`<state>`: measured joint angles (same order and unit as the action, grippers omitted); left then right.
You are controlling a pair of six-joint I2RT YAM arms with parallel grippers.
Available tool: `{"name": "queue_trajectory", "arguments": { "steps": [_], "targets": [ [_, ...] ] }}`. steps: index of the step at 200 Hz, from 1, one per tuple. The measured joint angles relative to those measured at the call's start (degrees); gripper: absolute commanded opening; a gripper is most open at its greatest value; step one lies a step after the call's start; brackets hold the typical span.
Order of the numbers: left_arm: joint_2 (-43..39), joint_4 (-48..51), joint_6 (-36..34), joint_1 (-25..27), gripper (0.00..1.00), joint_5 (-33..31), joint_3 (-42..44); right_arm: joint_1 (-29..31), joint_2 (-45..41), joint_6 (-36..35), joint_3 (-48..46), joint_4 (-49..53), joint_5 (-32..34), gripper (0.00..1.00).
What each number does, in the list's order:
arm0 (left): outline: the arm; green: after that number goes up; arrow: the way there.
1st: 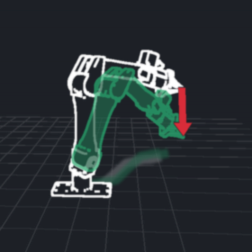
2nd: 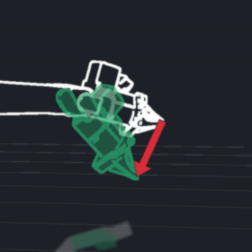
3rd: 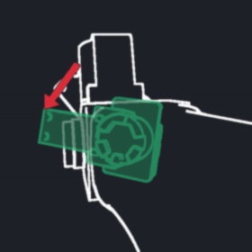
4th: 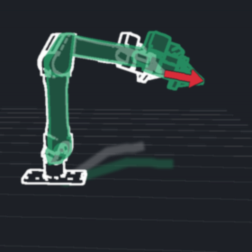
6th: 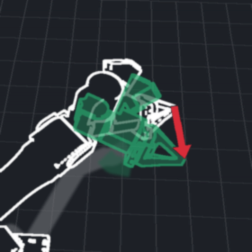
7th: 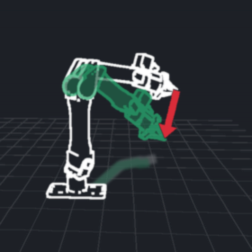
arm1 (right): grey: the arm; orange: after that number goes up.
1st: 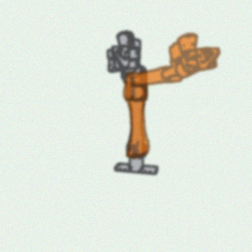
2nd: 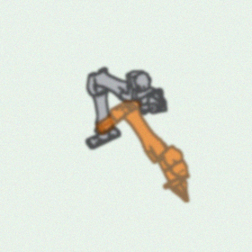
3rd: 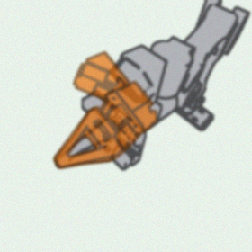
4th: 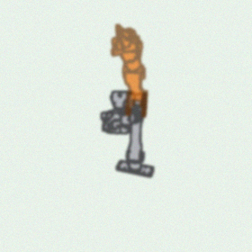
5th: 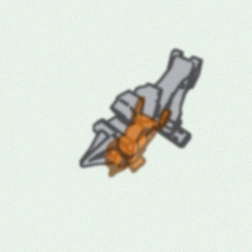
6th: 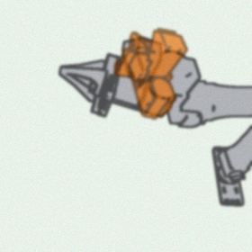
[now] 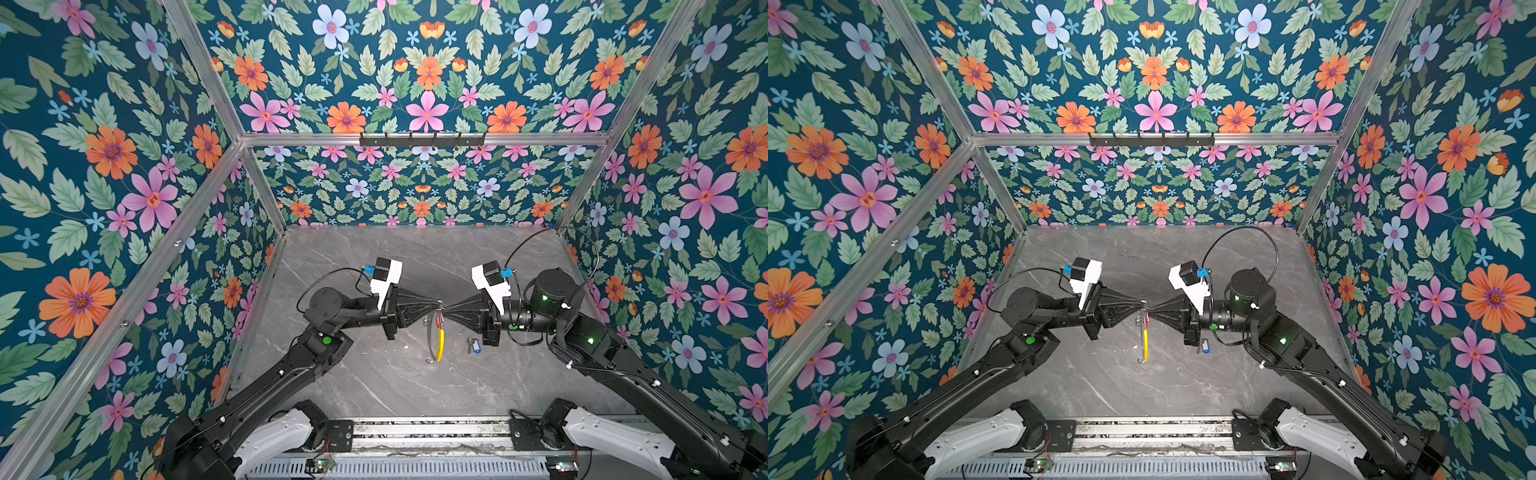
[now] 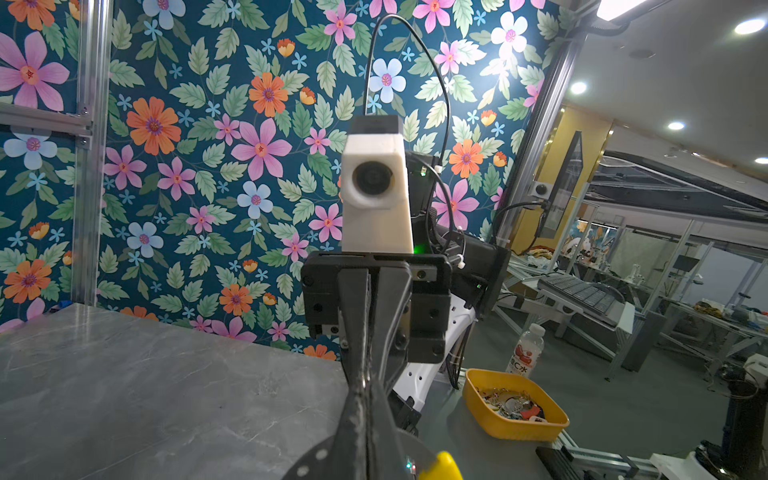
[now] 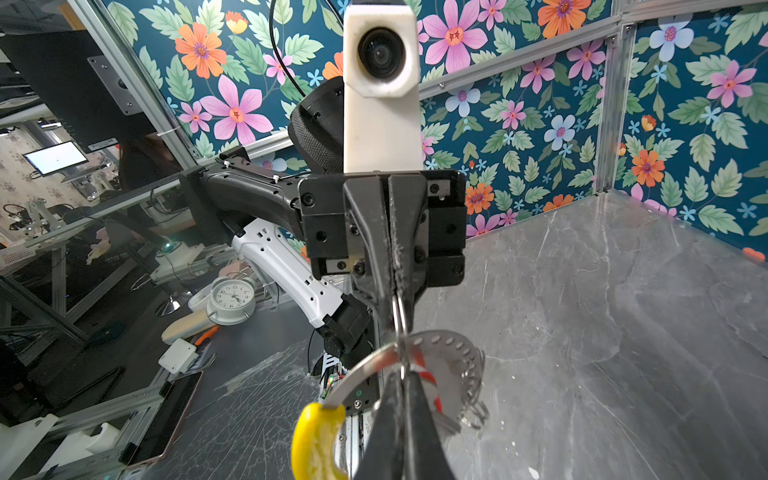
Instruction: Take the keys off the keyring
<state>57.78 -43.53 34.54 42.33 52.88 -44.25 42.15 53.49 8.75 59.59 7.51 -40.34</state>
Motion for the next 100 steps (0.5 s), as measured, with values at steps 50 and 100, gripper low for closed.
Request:
{"name": "queue_trajectory", "arguments": {
  "steps": [50,100],
  "targets": [
    [0.9,-4.1,3.0,-0.3,0.00,1.0,0.6,0.1,-0.2,0.0,0.4,0.5,0.3,0.00],
    [0.5,-5.1,2.5,-0.2,0.00,1.5,-0.2,-0.1,-1.9,0.3,2.5,4.6,2.4,0.40]
  ]
}}
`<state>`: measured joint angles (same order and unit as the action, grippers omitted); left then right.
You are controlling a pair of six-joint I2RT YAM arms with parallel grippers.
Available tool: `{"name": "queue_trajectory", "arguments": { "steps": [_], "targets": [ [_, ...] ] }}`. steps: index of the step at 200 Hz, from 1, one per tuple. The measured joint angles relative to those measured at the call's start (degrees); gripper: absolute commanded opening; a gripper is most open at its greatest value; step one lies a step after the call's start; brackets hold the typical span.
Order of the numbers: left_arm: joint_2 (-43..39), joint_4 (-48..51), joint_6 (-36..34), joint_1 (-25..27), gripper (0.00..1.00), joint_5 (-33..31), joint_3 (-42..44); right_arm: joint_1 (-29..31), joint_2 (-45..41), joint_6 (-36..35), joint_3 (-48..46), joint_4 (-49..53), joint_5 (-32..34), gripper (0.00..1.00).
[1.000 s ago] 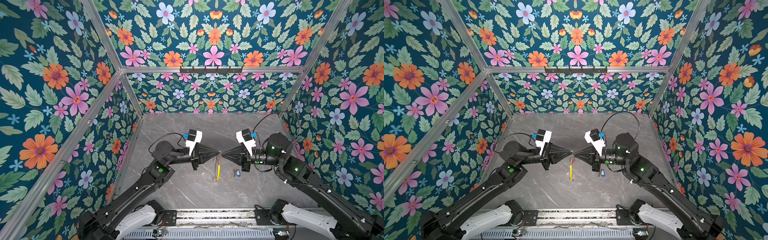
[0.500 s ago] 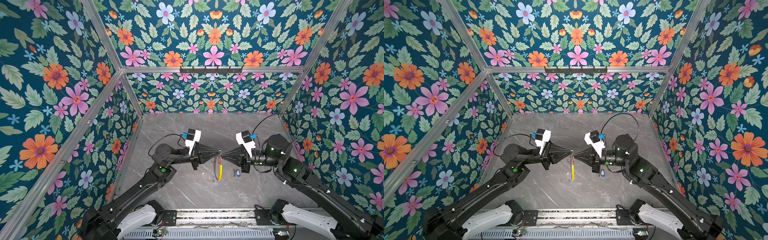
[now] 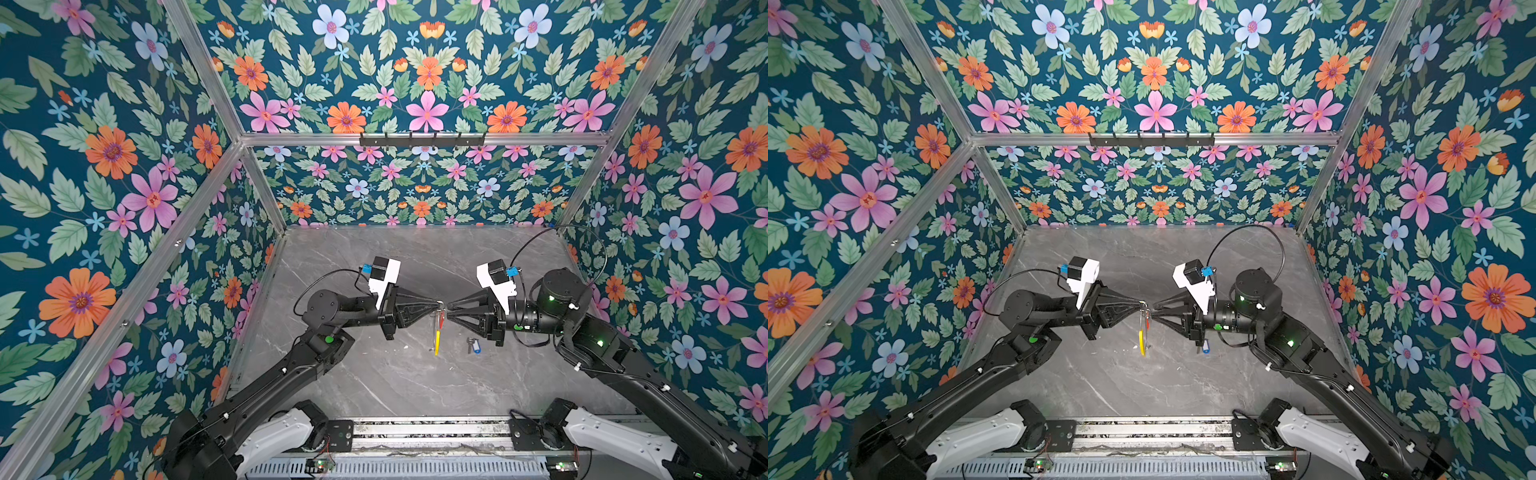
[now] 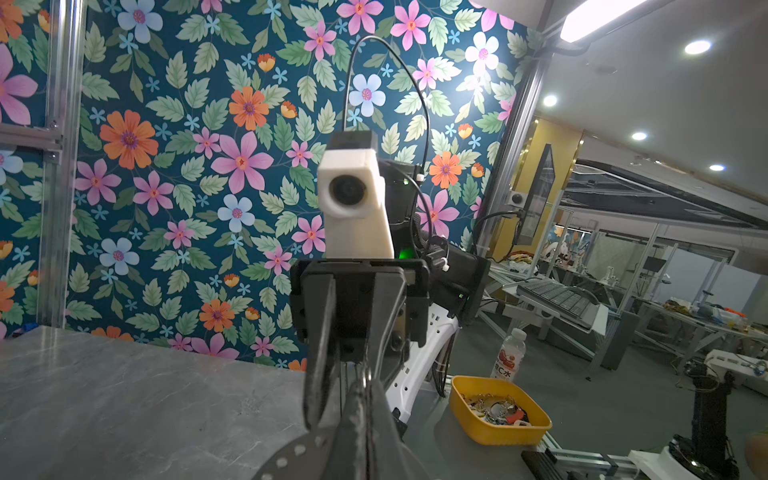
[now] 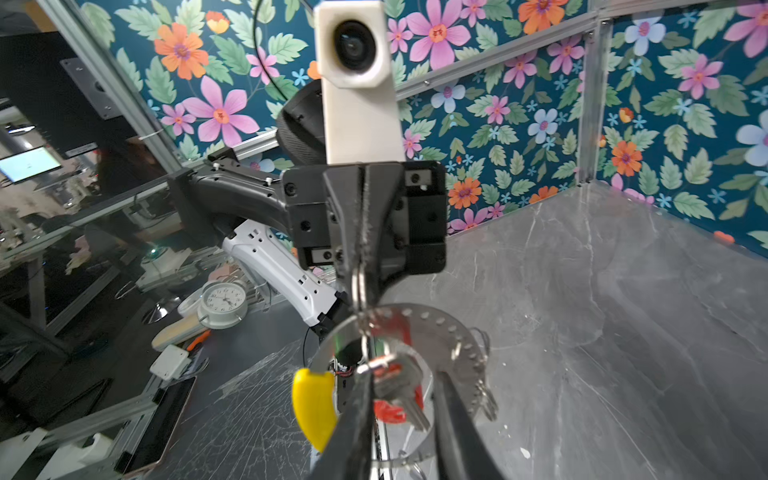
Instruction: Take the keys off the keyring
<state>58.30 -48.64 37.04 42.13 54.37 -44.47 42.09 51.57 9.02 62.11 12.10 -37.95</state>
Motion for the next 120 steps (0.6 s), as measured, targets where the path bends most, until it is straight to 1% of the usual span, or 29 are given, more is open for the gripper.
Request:
{"name": "queue_trajectory", "arguments": {
  "steps": [25,46,74,91,105,120],
  "targets": [
    [0.3,0.0,0.0,0.0,0.00,0.1,0.0,0.1,-1.6,1.1,0.3,-1.2,0.5,0.46],
    [0.3,-0.2,0.0,0.0,0.00,0.1,0.0,0.1,-1.8,3.0,-0.4,-4.9,0.9,0.46],
    [0.2,-0.2,-0.1,0.0,0.00,-0.3,0.1,0.1,0.6,5.0,-0.3,-8.9,0.5,0.46],
    [0.0,-0.2,-0.2,0.0,0.00,-0.5,0.1,0.5,1.5,5.8,-0.3,-9.4,-0.1,0.43],
    [-0.2,-0.4,-0.2,0.0,0.00,-0.7,0.3,1.4,1.8,6.1,-0.6,-10.2,-0.9,0.38],
    [-0.2,-0.5,-0.3,0.0,0.00,-0.9,0.4,2.4,2.2,6.2,-0.7,-10.6,-1.0,0.29]
  ]
}}
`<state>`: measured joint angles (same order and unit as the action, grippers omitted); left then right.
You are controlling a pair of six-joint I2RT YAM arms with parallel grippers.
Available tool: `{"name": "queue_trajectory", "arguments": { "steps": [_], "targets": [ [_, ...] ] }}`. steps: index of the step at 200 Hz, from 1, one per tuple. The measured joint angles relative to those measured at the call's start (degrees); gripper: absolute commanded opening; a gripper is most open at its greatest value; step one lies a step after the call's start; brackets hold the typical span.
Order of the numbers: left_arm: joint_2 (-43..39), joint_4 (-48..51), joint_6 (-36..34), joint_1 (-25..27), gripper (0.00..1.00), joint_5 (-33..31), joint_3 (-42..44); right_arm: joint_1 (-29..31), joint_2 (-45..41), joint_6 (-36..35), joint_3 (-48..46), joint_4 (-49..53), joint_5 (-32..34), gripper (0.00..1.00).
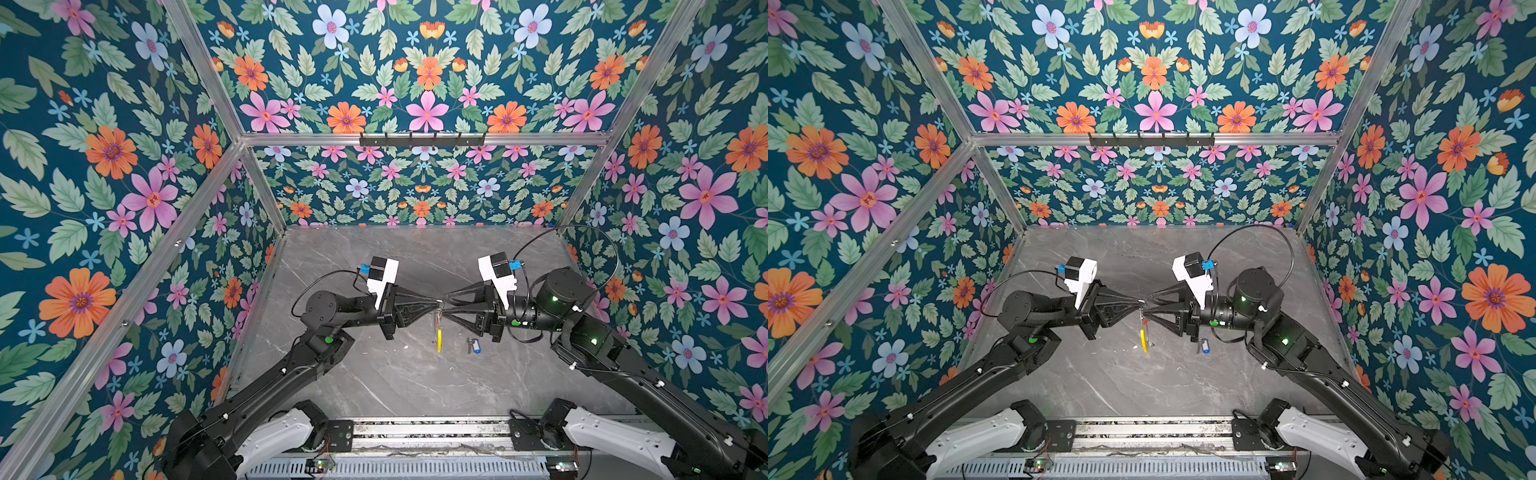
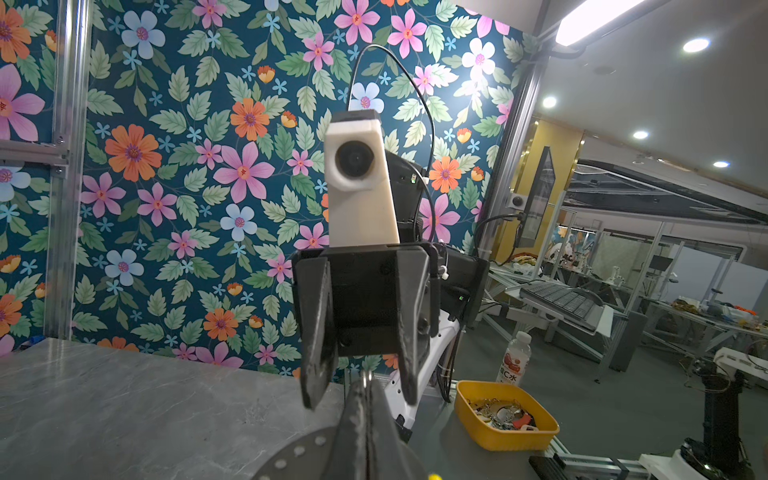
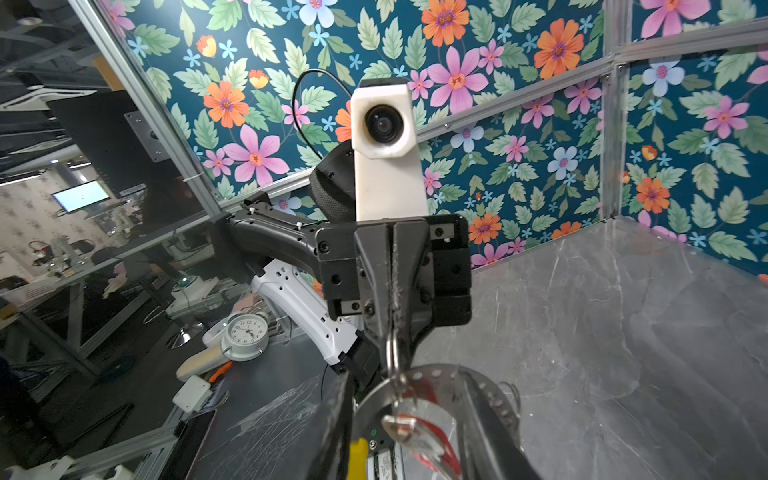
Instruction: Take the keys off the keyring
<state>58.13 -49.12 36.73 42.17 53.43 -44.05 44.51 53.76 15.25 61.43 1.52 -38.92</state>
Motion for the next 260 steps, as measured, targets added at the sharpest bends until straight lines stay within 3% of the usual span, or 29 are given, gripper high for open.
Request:
{"name": "queue_trajectory", "arguments": {
  "steps": [47,83,101,128,145,177,218,260],
  "targets": [
    [-0.4,-0.1,-0.8,0.0,0.00,-0.7,0.4,0.9,0.7,0.0,-0.6,-0.1,0.1,0.10],
    [-0.3,-0.2,-0.8,0.0,0.00,-0.9,0.5,0.9,0.9,0.0,-0.7,-0.2,0.5,0.00],
    [0.1,-0.5,-0.7,0.0,0.00,-0.8,0.4,0.8,1.1,0.1,-0.2,0.6,1.0,0.00],
    [0.1,1.0,-0.8,0.0,0.25,-0.5,-0.7,0.9,1.4,-0.5,2.7,5.7,1.6,0.00],
    [-0.7,5.6,-1.6,0.0,0.32,0.0,-2.2,0.9,1.6,-2.0,5.3,11.1,1.8,0.00],
    [-1.1,19.1,-7.3,0.0,0.36,1.3,-7.9,0.9,3.4,-6.3,12.1,24.0,3.5,0.00],
    [1.6,39.1,-16.2,0.0,0.33,3.6,-16.9,0.9,7.0,-12.0,19.8,38.7,5.9,0.00],
    [4.8,52.3,-22.1,0.0,0.35,5.9,-22.5,0.9,9.1,-14.4,23.0,45.6,7.8,0.00]
  ]
}}
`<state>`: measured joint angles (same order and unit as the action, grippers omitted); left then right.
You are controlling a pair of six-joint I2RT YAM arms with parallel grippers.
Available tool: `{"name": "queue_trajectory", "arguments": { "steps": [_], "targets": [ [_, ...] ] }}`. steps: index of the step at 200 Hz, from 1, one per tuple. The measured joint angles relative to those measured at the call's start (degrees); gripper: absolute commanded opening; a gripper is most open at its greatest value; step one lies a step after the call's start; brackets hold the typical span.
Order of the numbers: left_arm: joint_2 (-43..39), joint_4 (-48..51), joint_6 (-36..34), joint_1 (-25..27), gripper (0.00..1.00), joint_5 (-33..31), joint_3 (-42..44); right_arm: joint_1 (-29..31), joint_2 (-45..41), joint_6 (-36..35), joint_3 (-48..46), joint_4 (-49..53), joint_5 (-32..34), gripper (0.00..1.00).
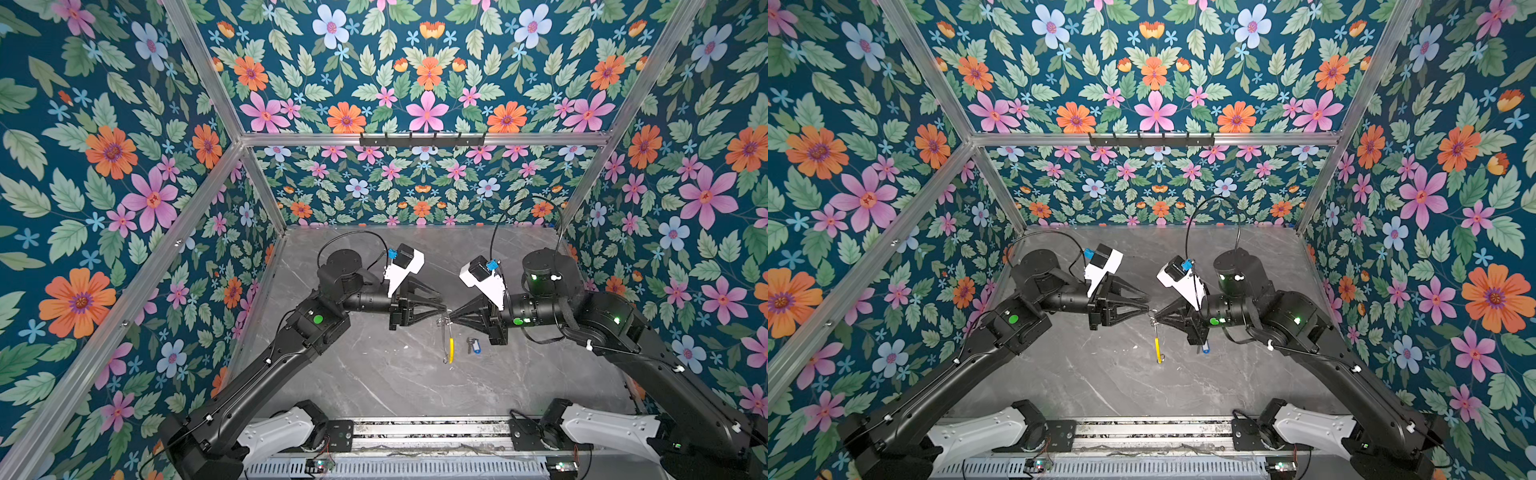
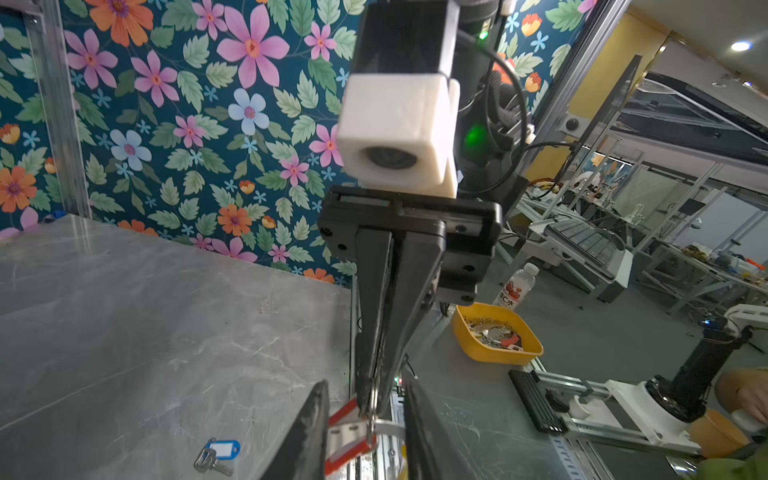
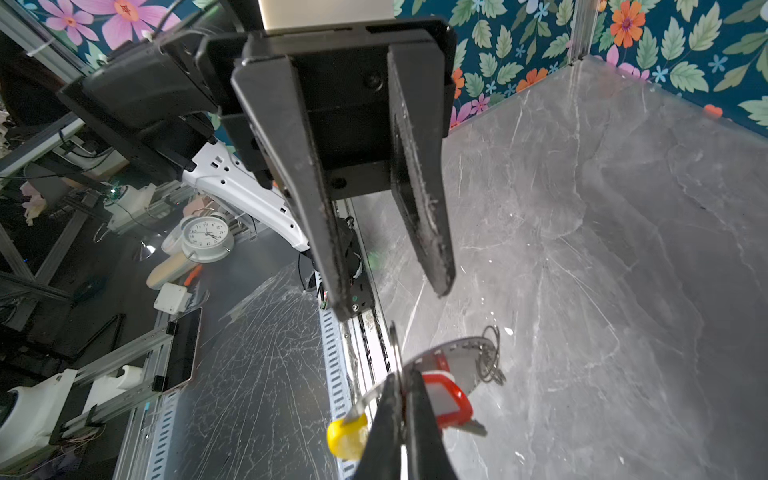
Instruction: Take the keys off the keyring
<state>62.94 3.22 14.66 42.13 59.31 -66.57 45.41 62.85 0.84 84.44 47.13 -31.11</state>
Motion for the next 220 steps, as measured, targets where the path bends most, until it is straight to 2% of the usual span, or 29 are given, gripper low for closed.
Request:
{"name": "queue_trajectory", "arguments": {
  "steps": [64,106,147,194,220],
  "targets": [
    [1.7,5.8,-3.0,0.0,0.28,2.5,-1.1,0.0,1.1,-1.0,0.9,1.4,1.3,0.00],
    [2.4,7.0,-3.4,0.0,0.16,3.1,-1.5,0.0,2.4,-1.0,2.0,2.4,2.3,0.00],
    [2.5,7.5,-4.1,0.0,0.18,3.0,-1.6,0.0,3.2,-0.9,2.6,2.7,2.9,0.00],
    [2.8,7.5,-4.5,0.0,0.12,2.6,-1.6,0.1,4.2,-0.7,3.5,3.0,3.1,0.00],
    [2.9,7.6,-4.7,0.1,0.00,2.2,-1.6,0.5,4.8,-0.3,3.8,3.2,3.5,0.00]
  ]
}}
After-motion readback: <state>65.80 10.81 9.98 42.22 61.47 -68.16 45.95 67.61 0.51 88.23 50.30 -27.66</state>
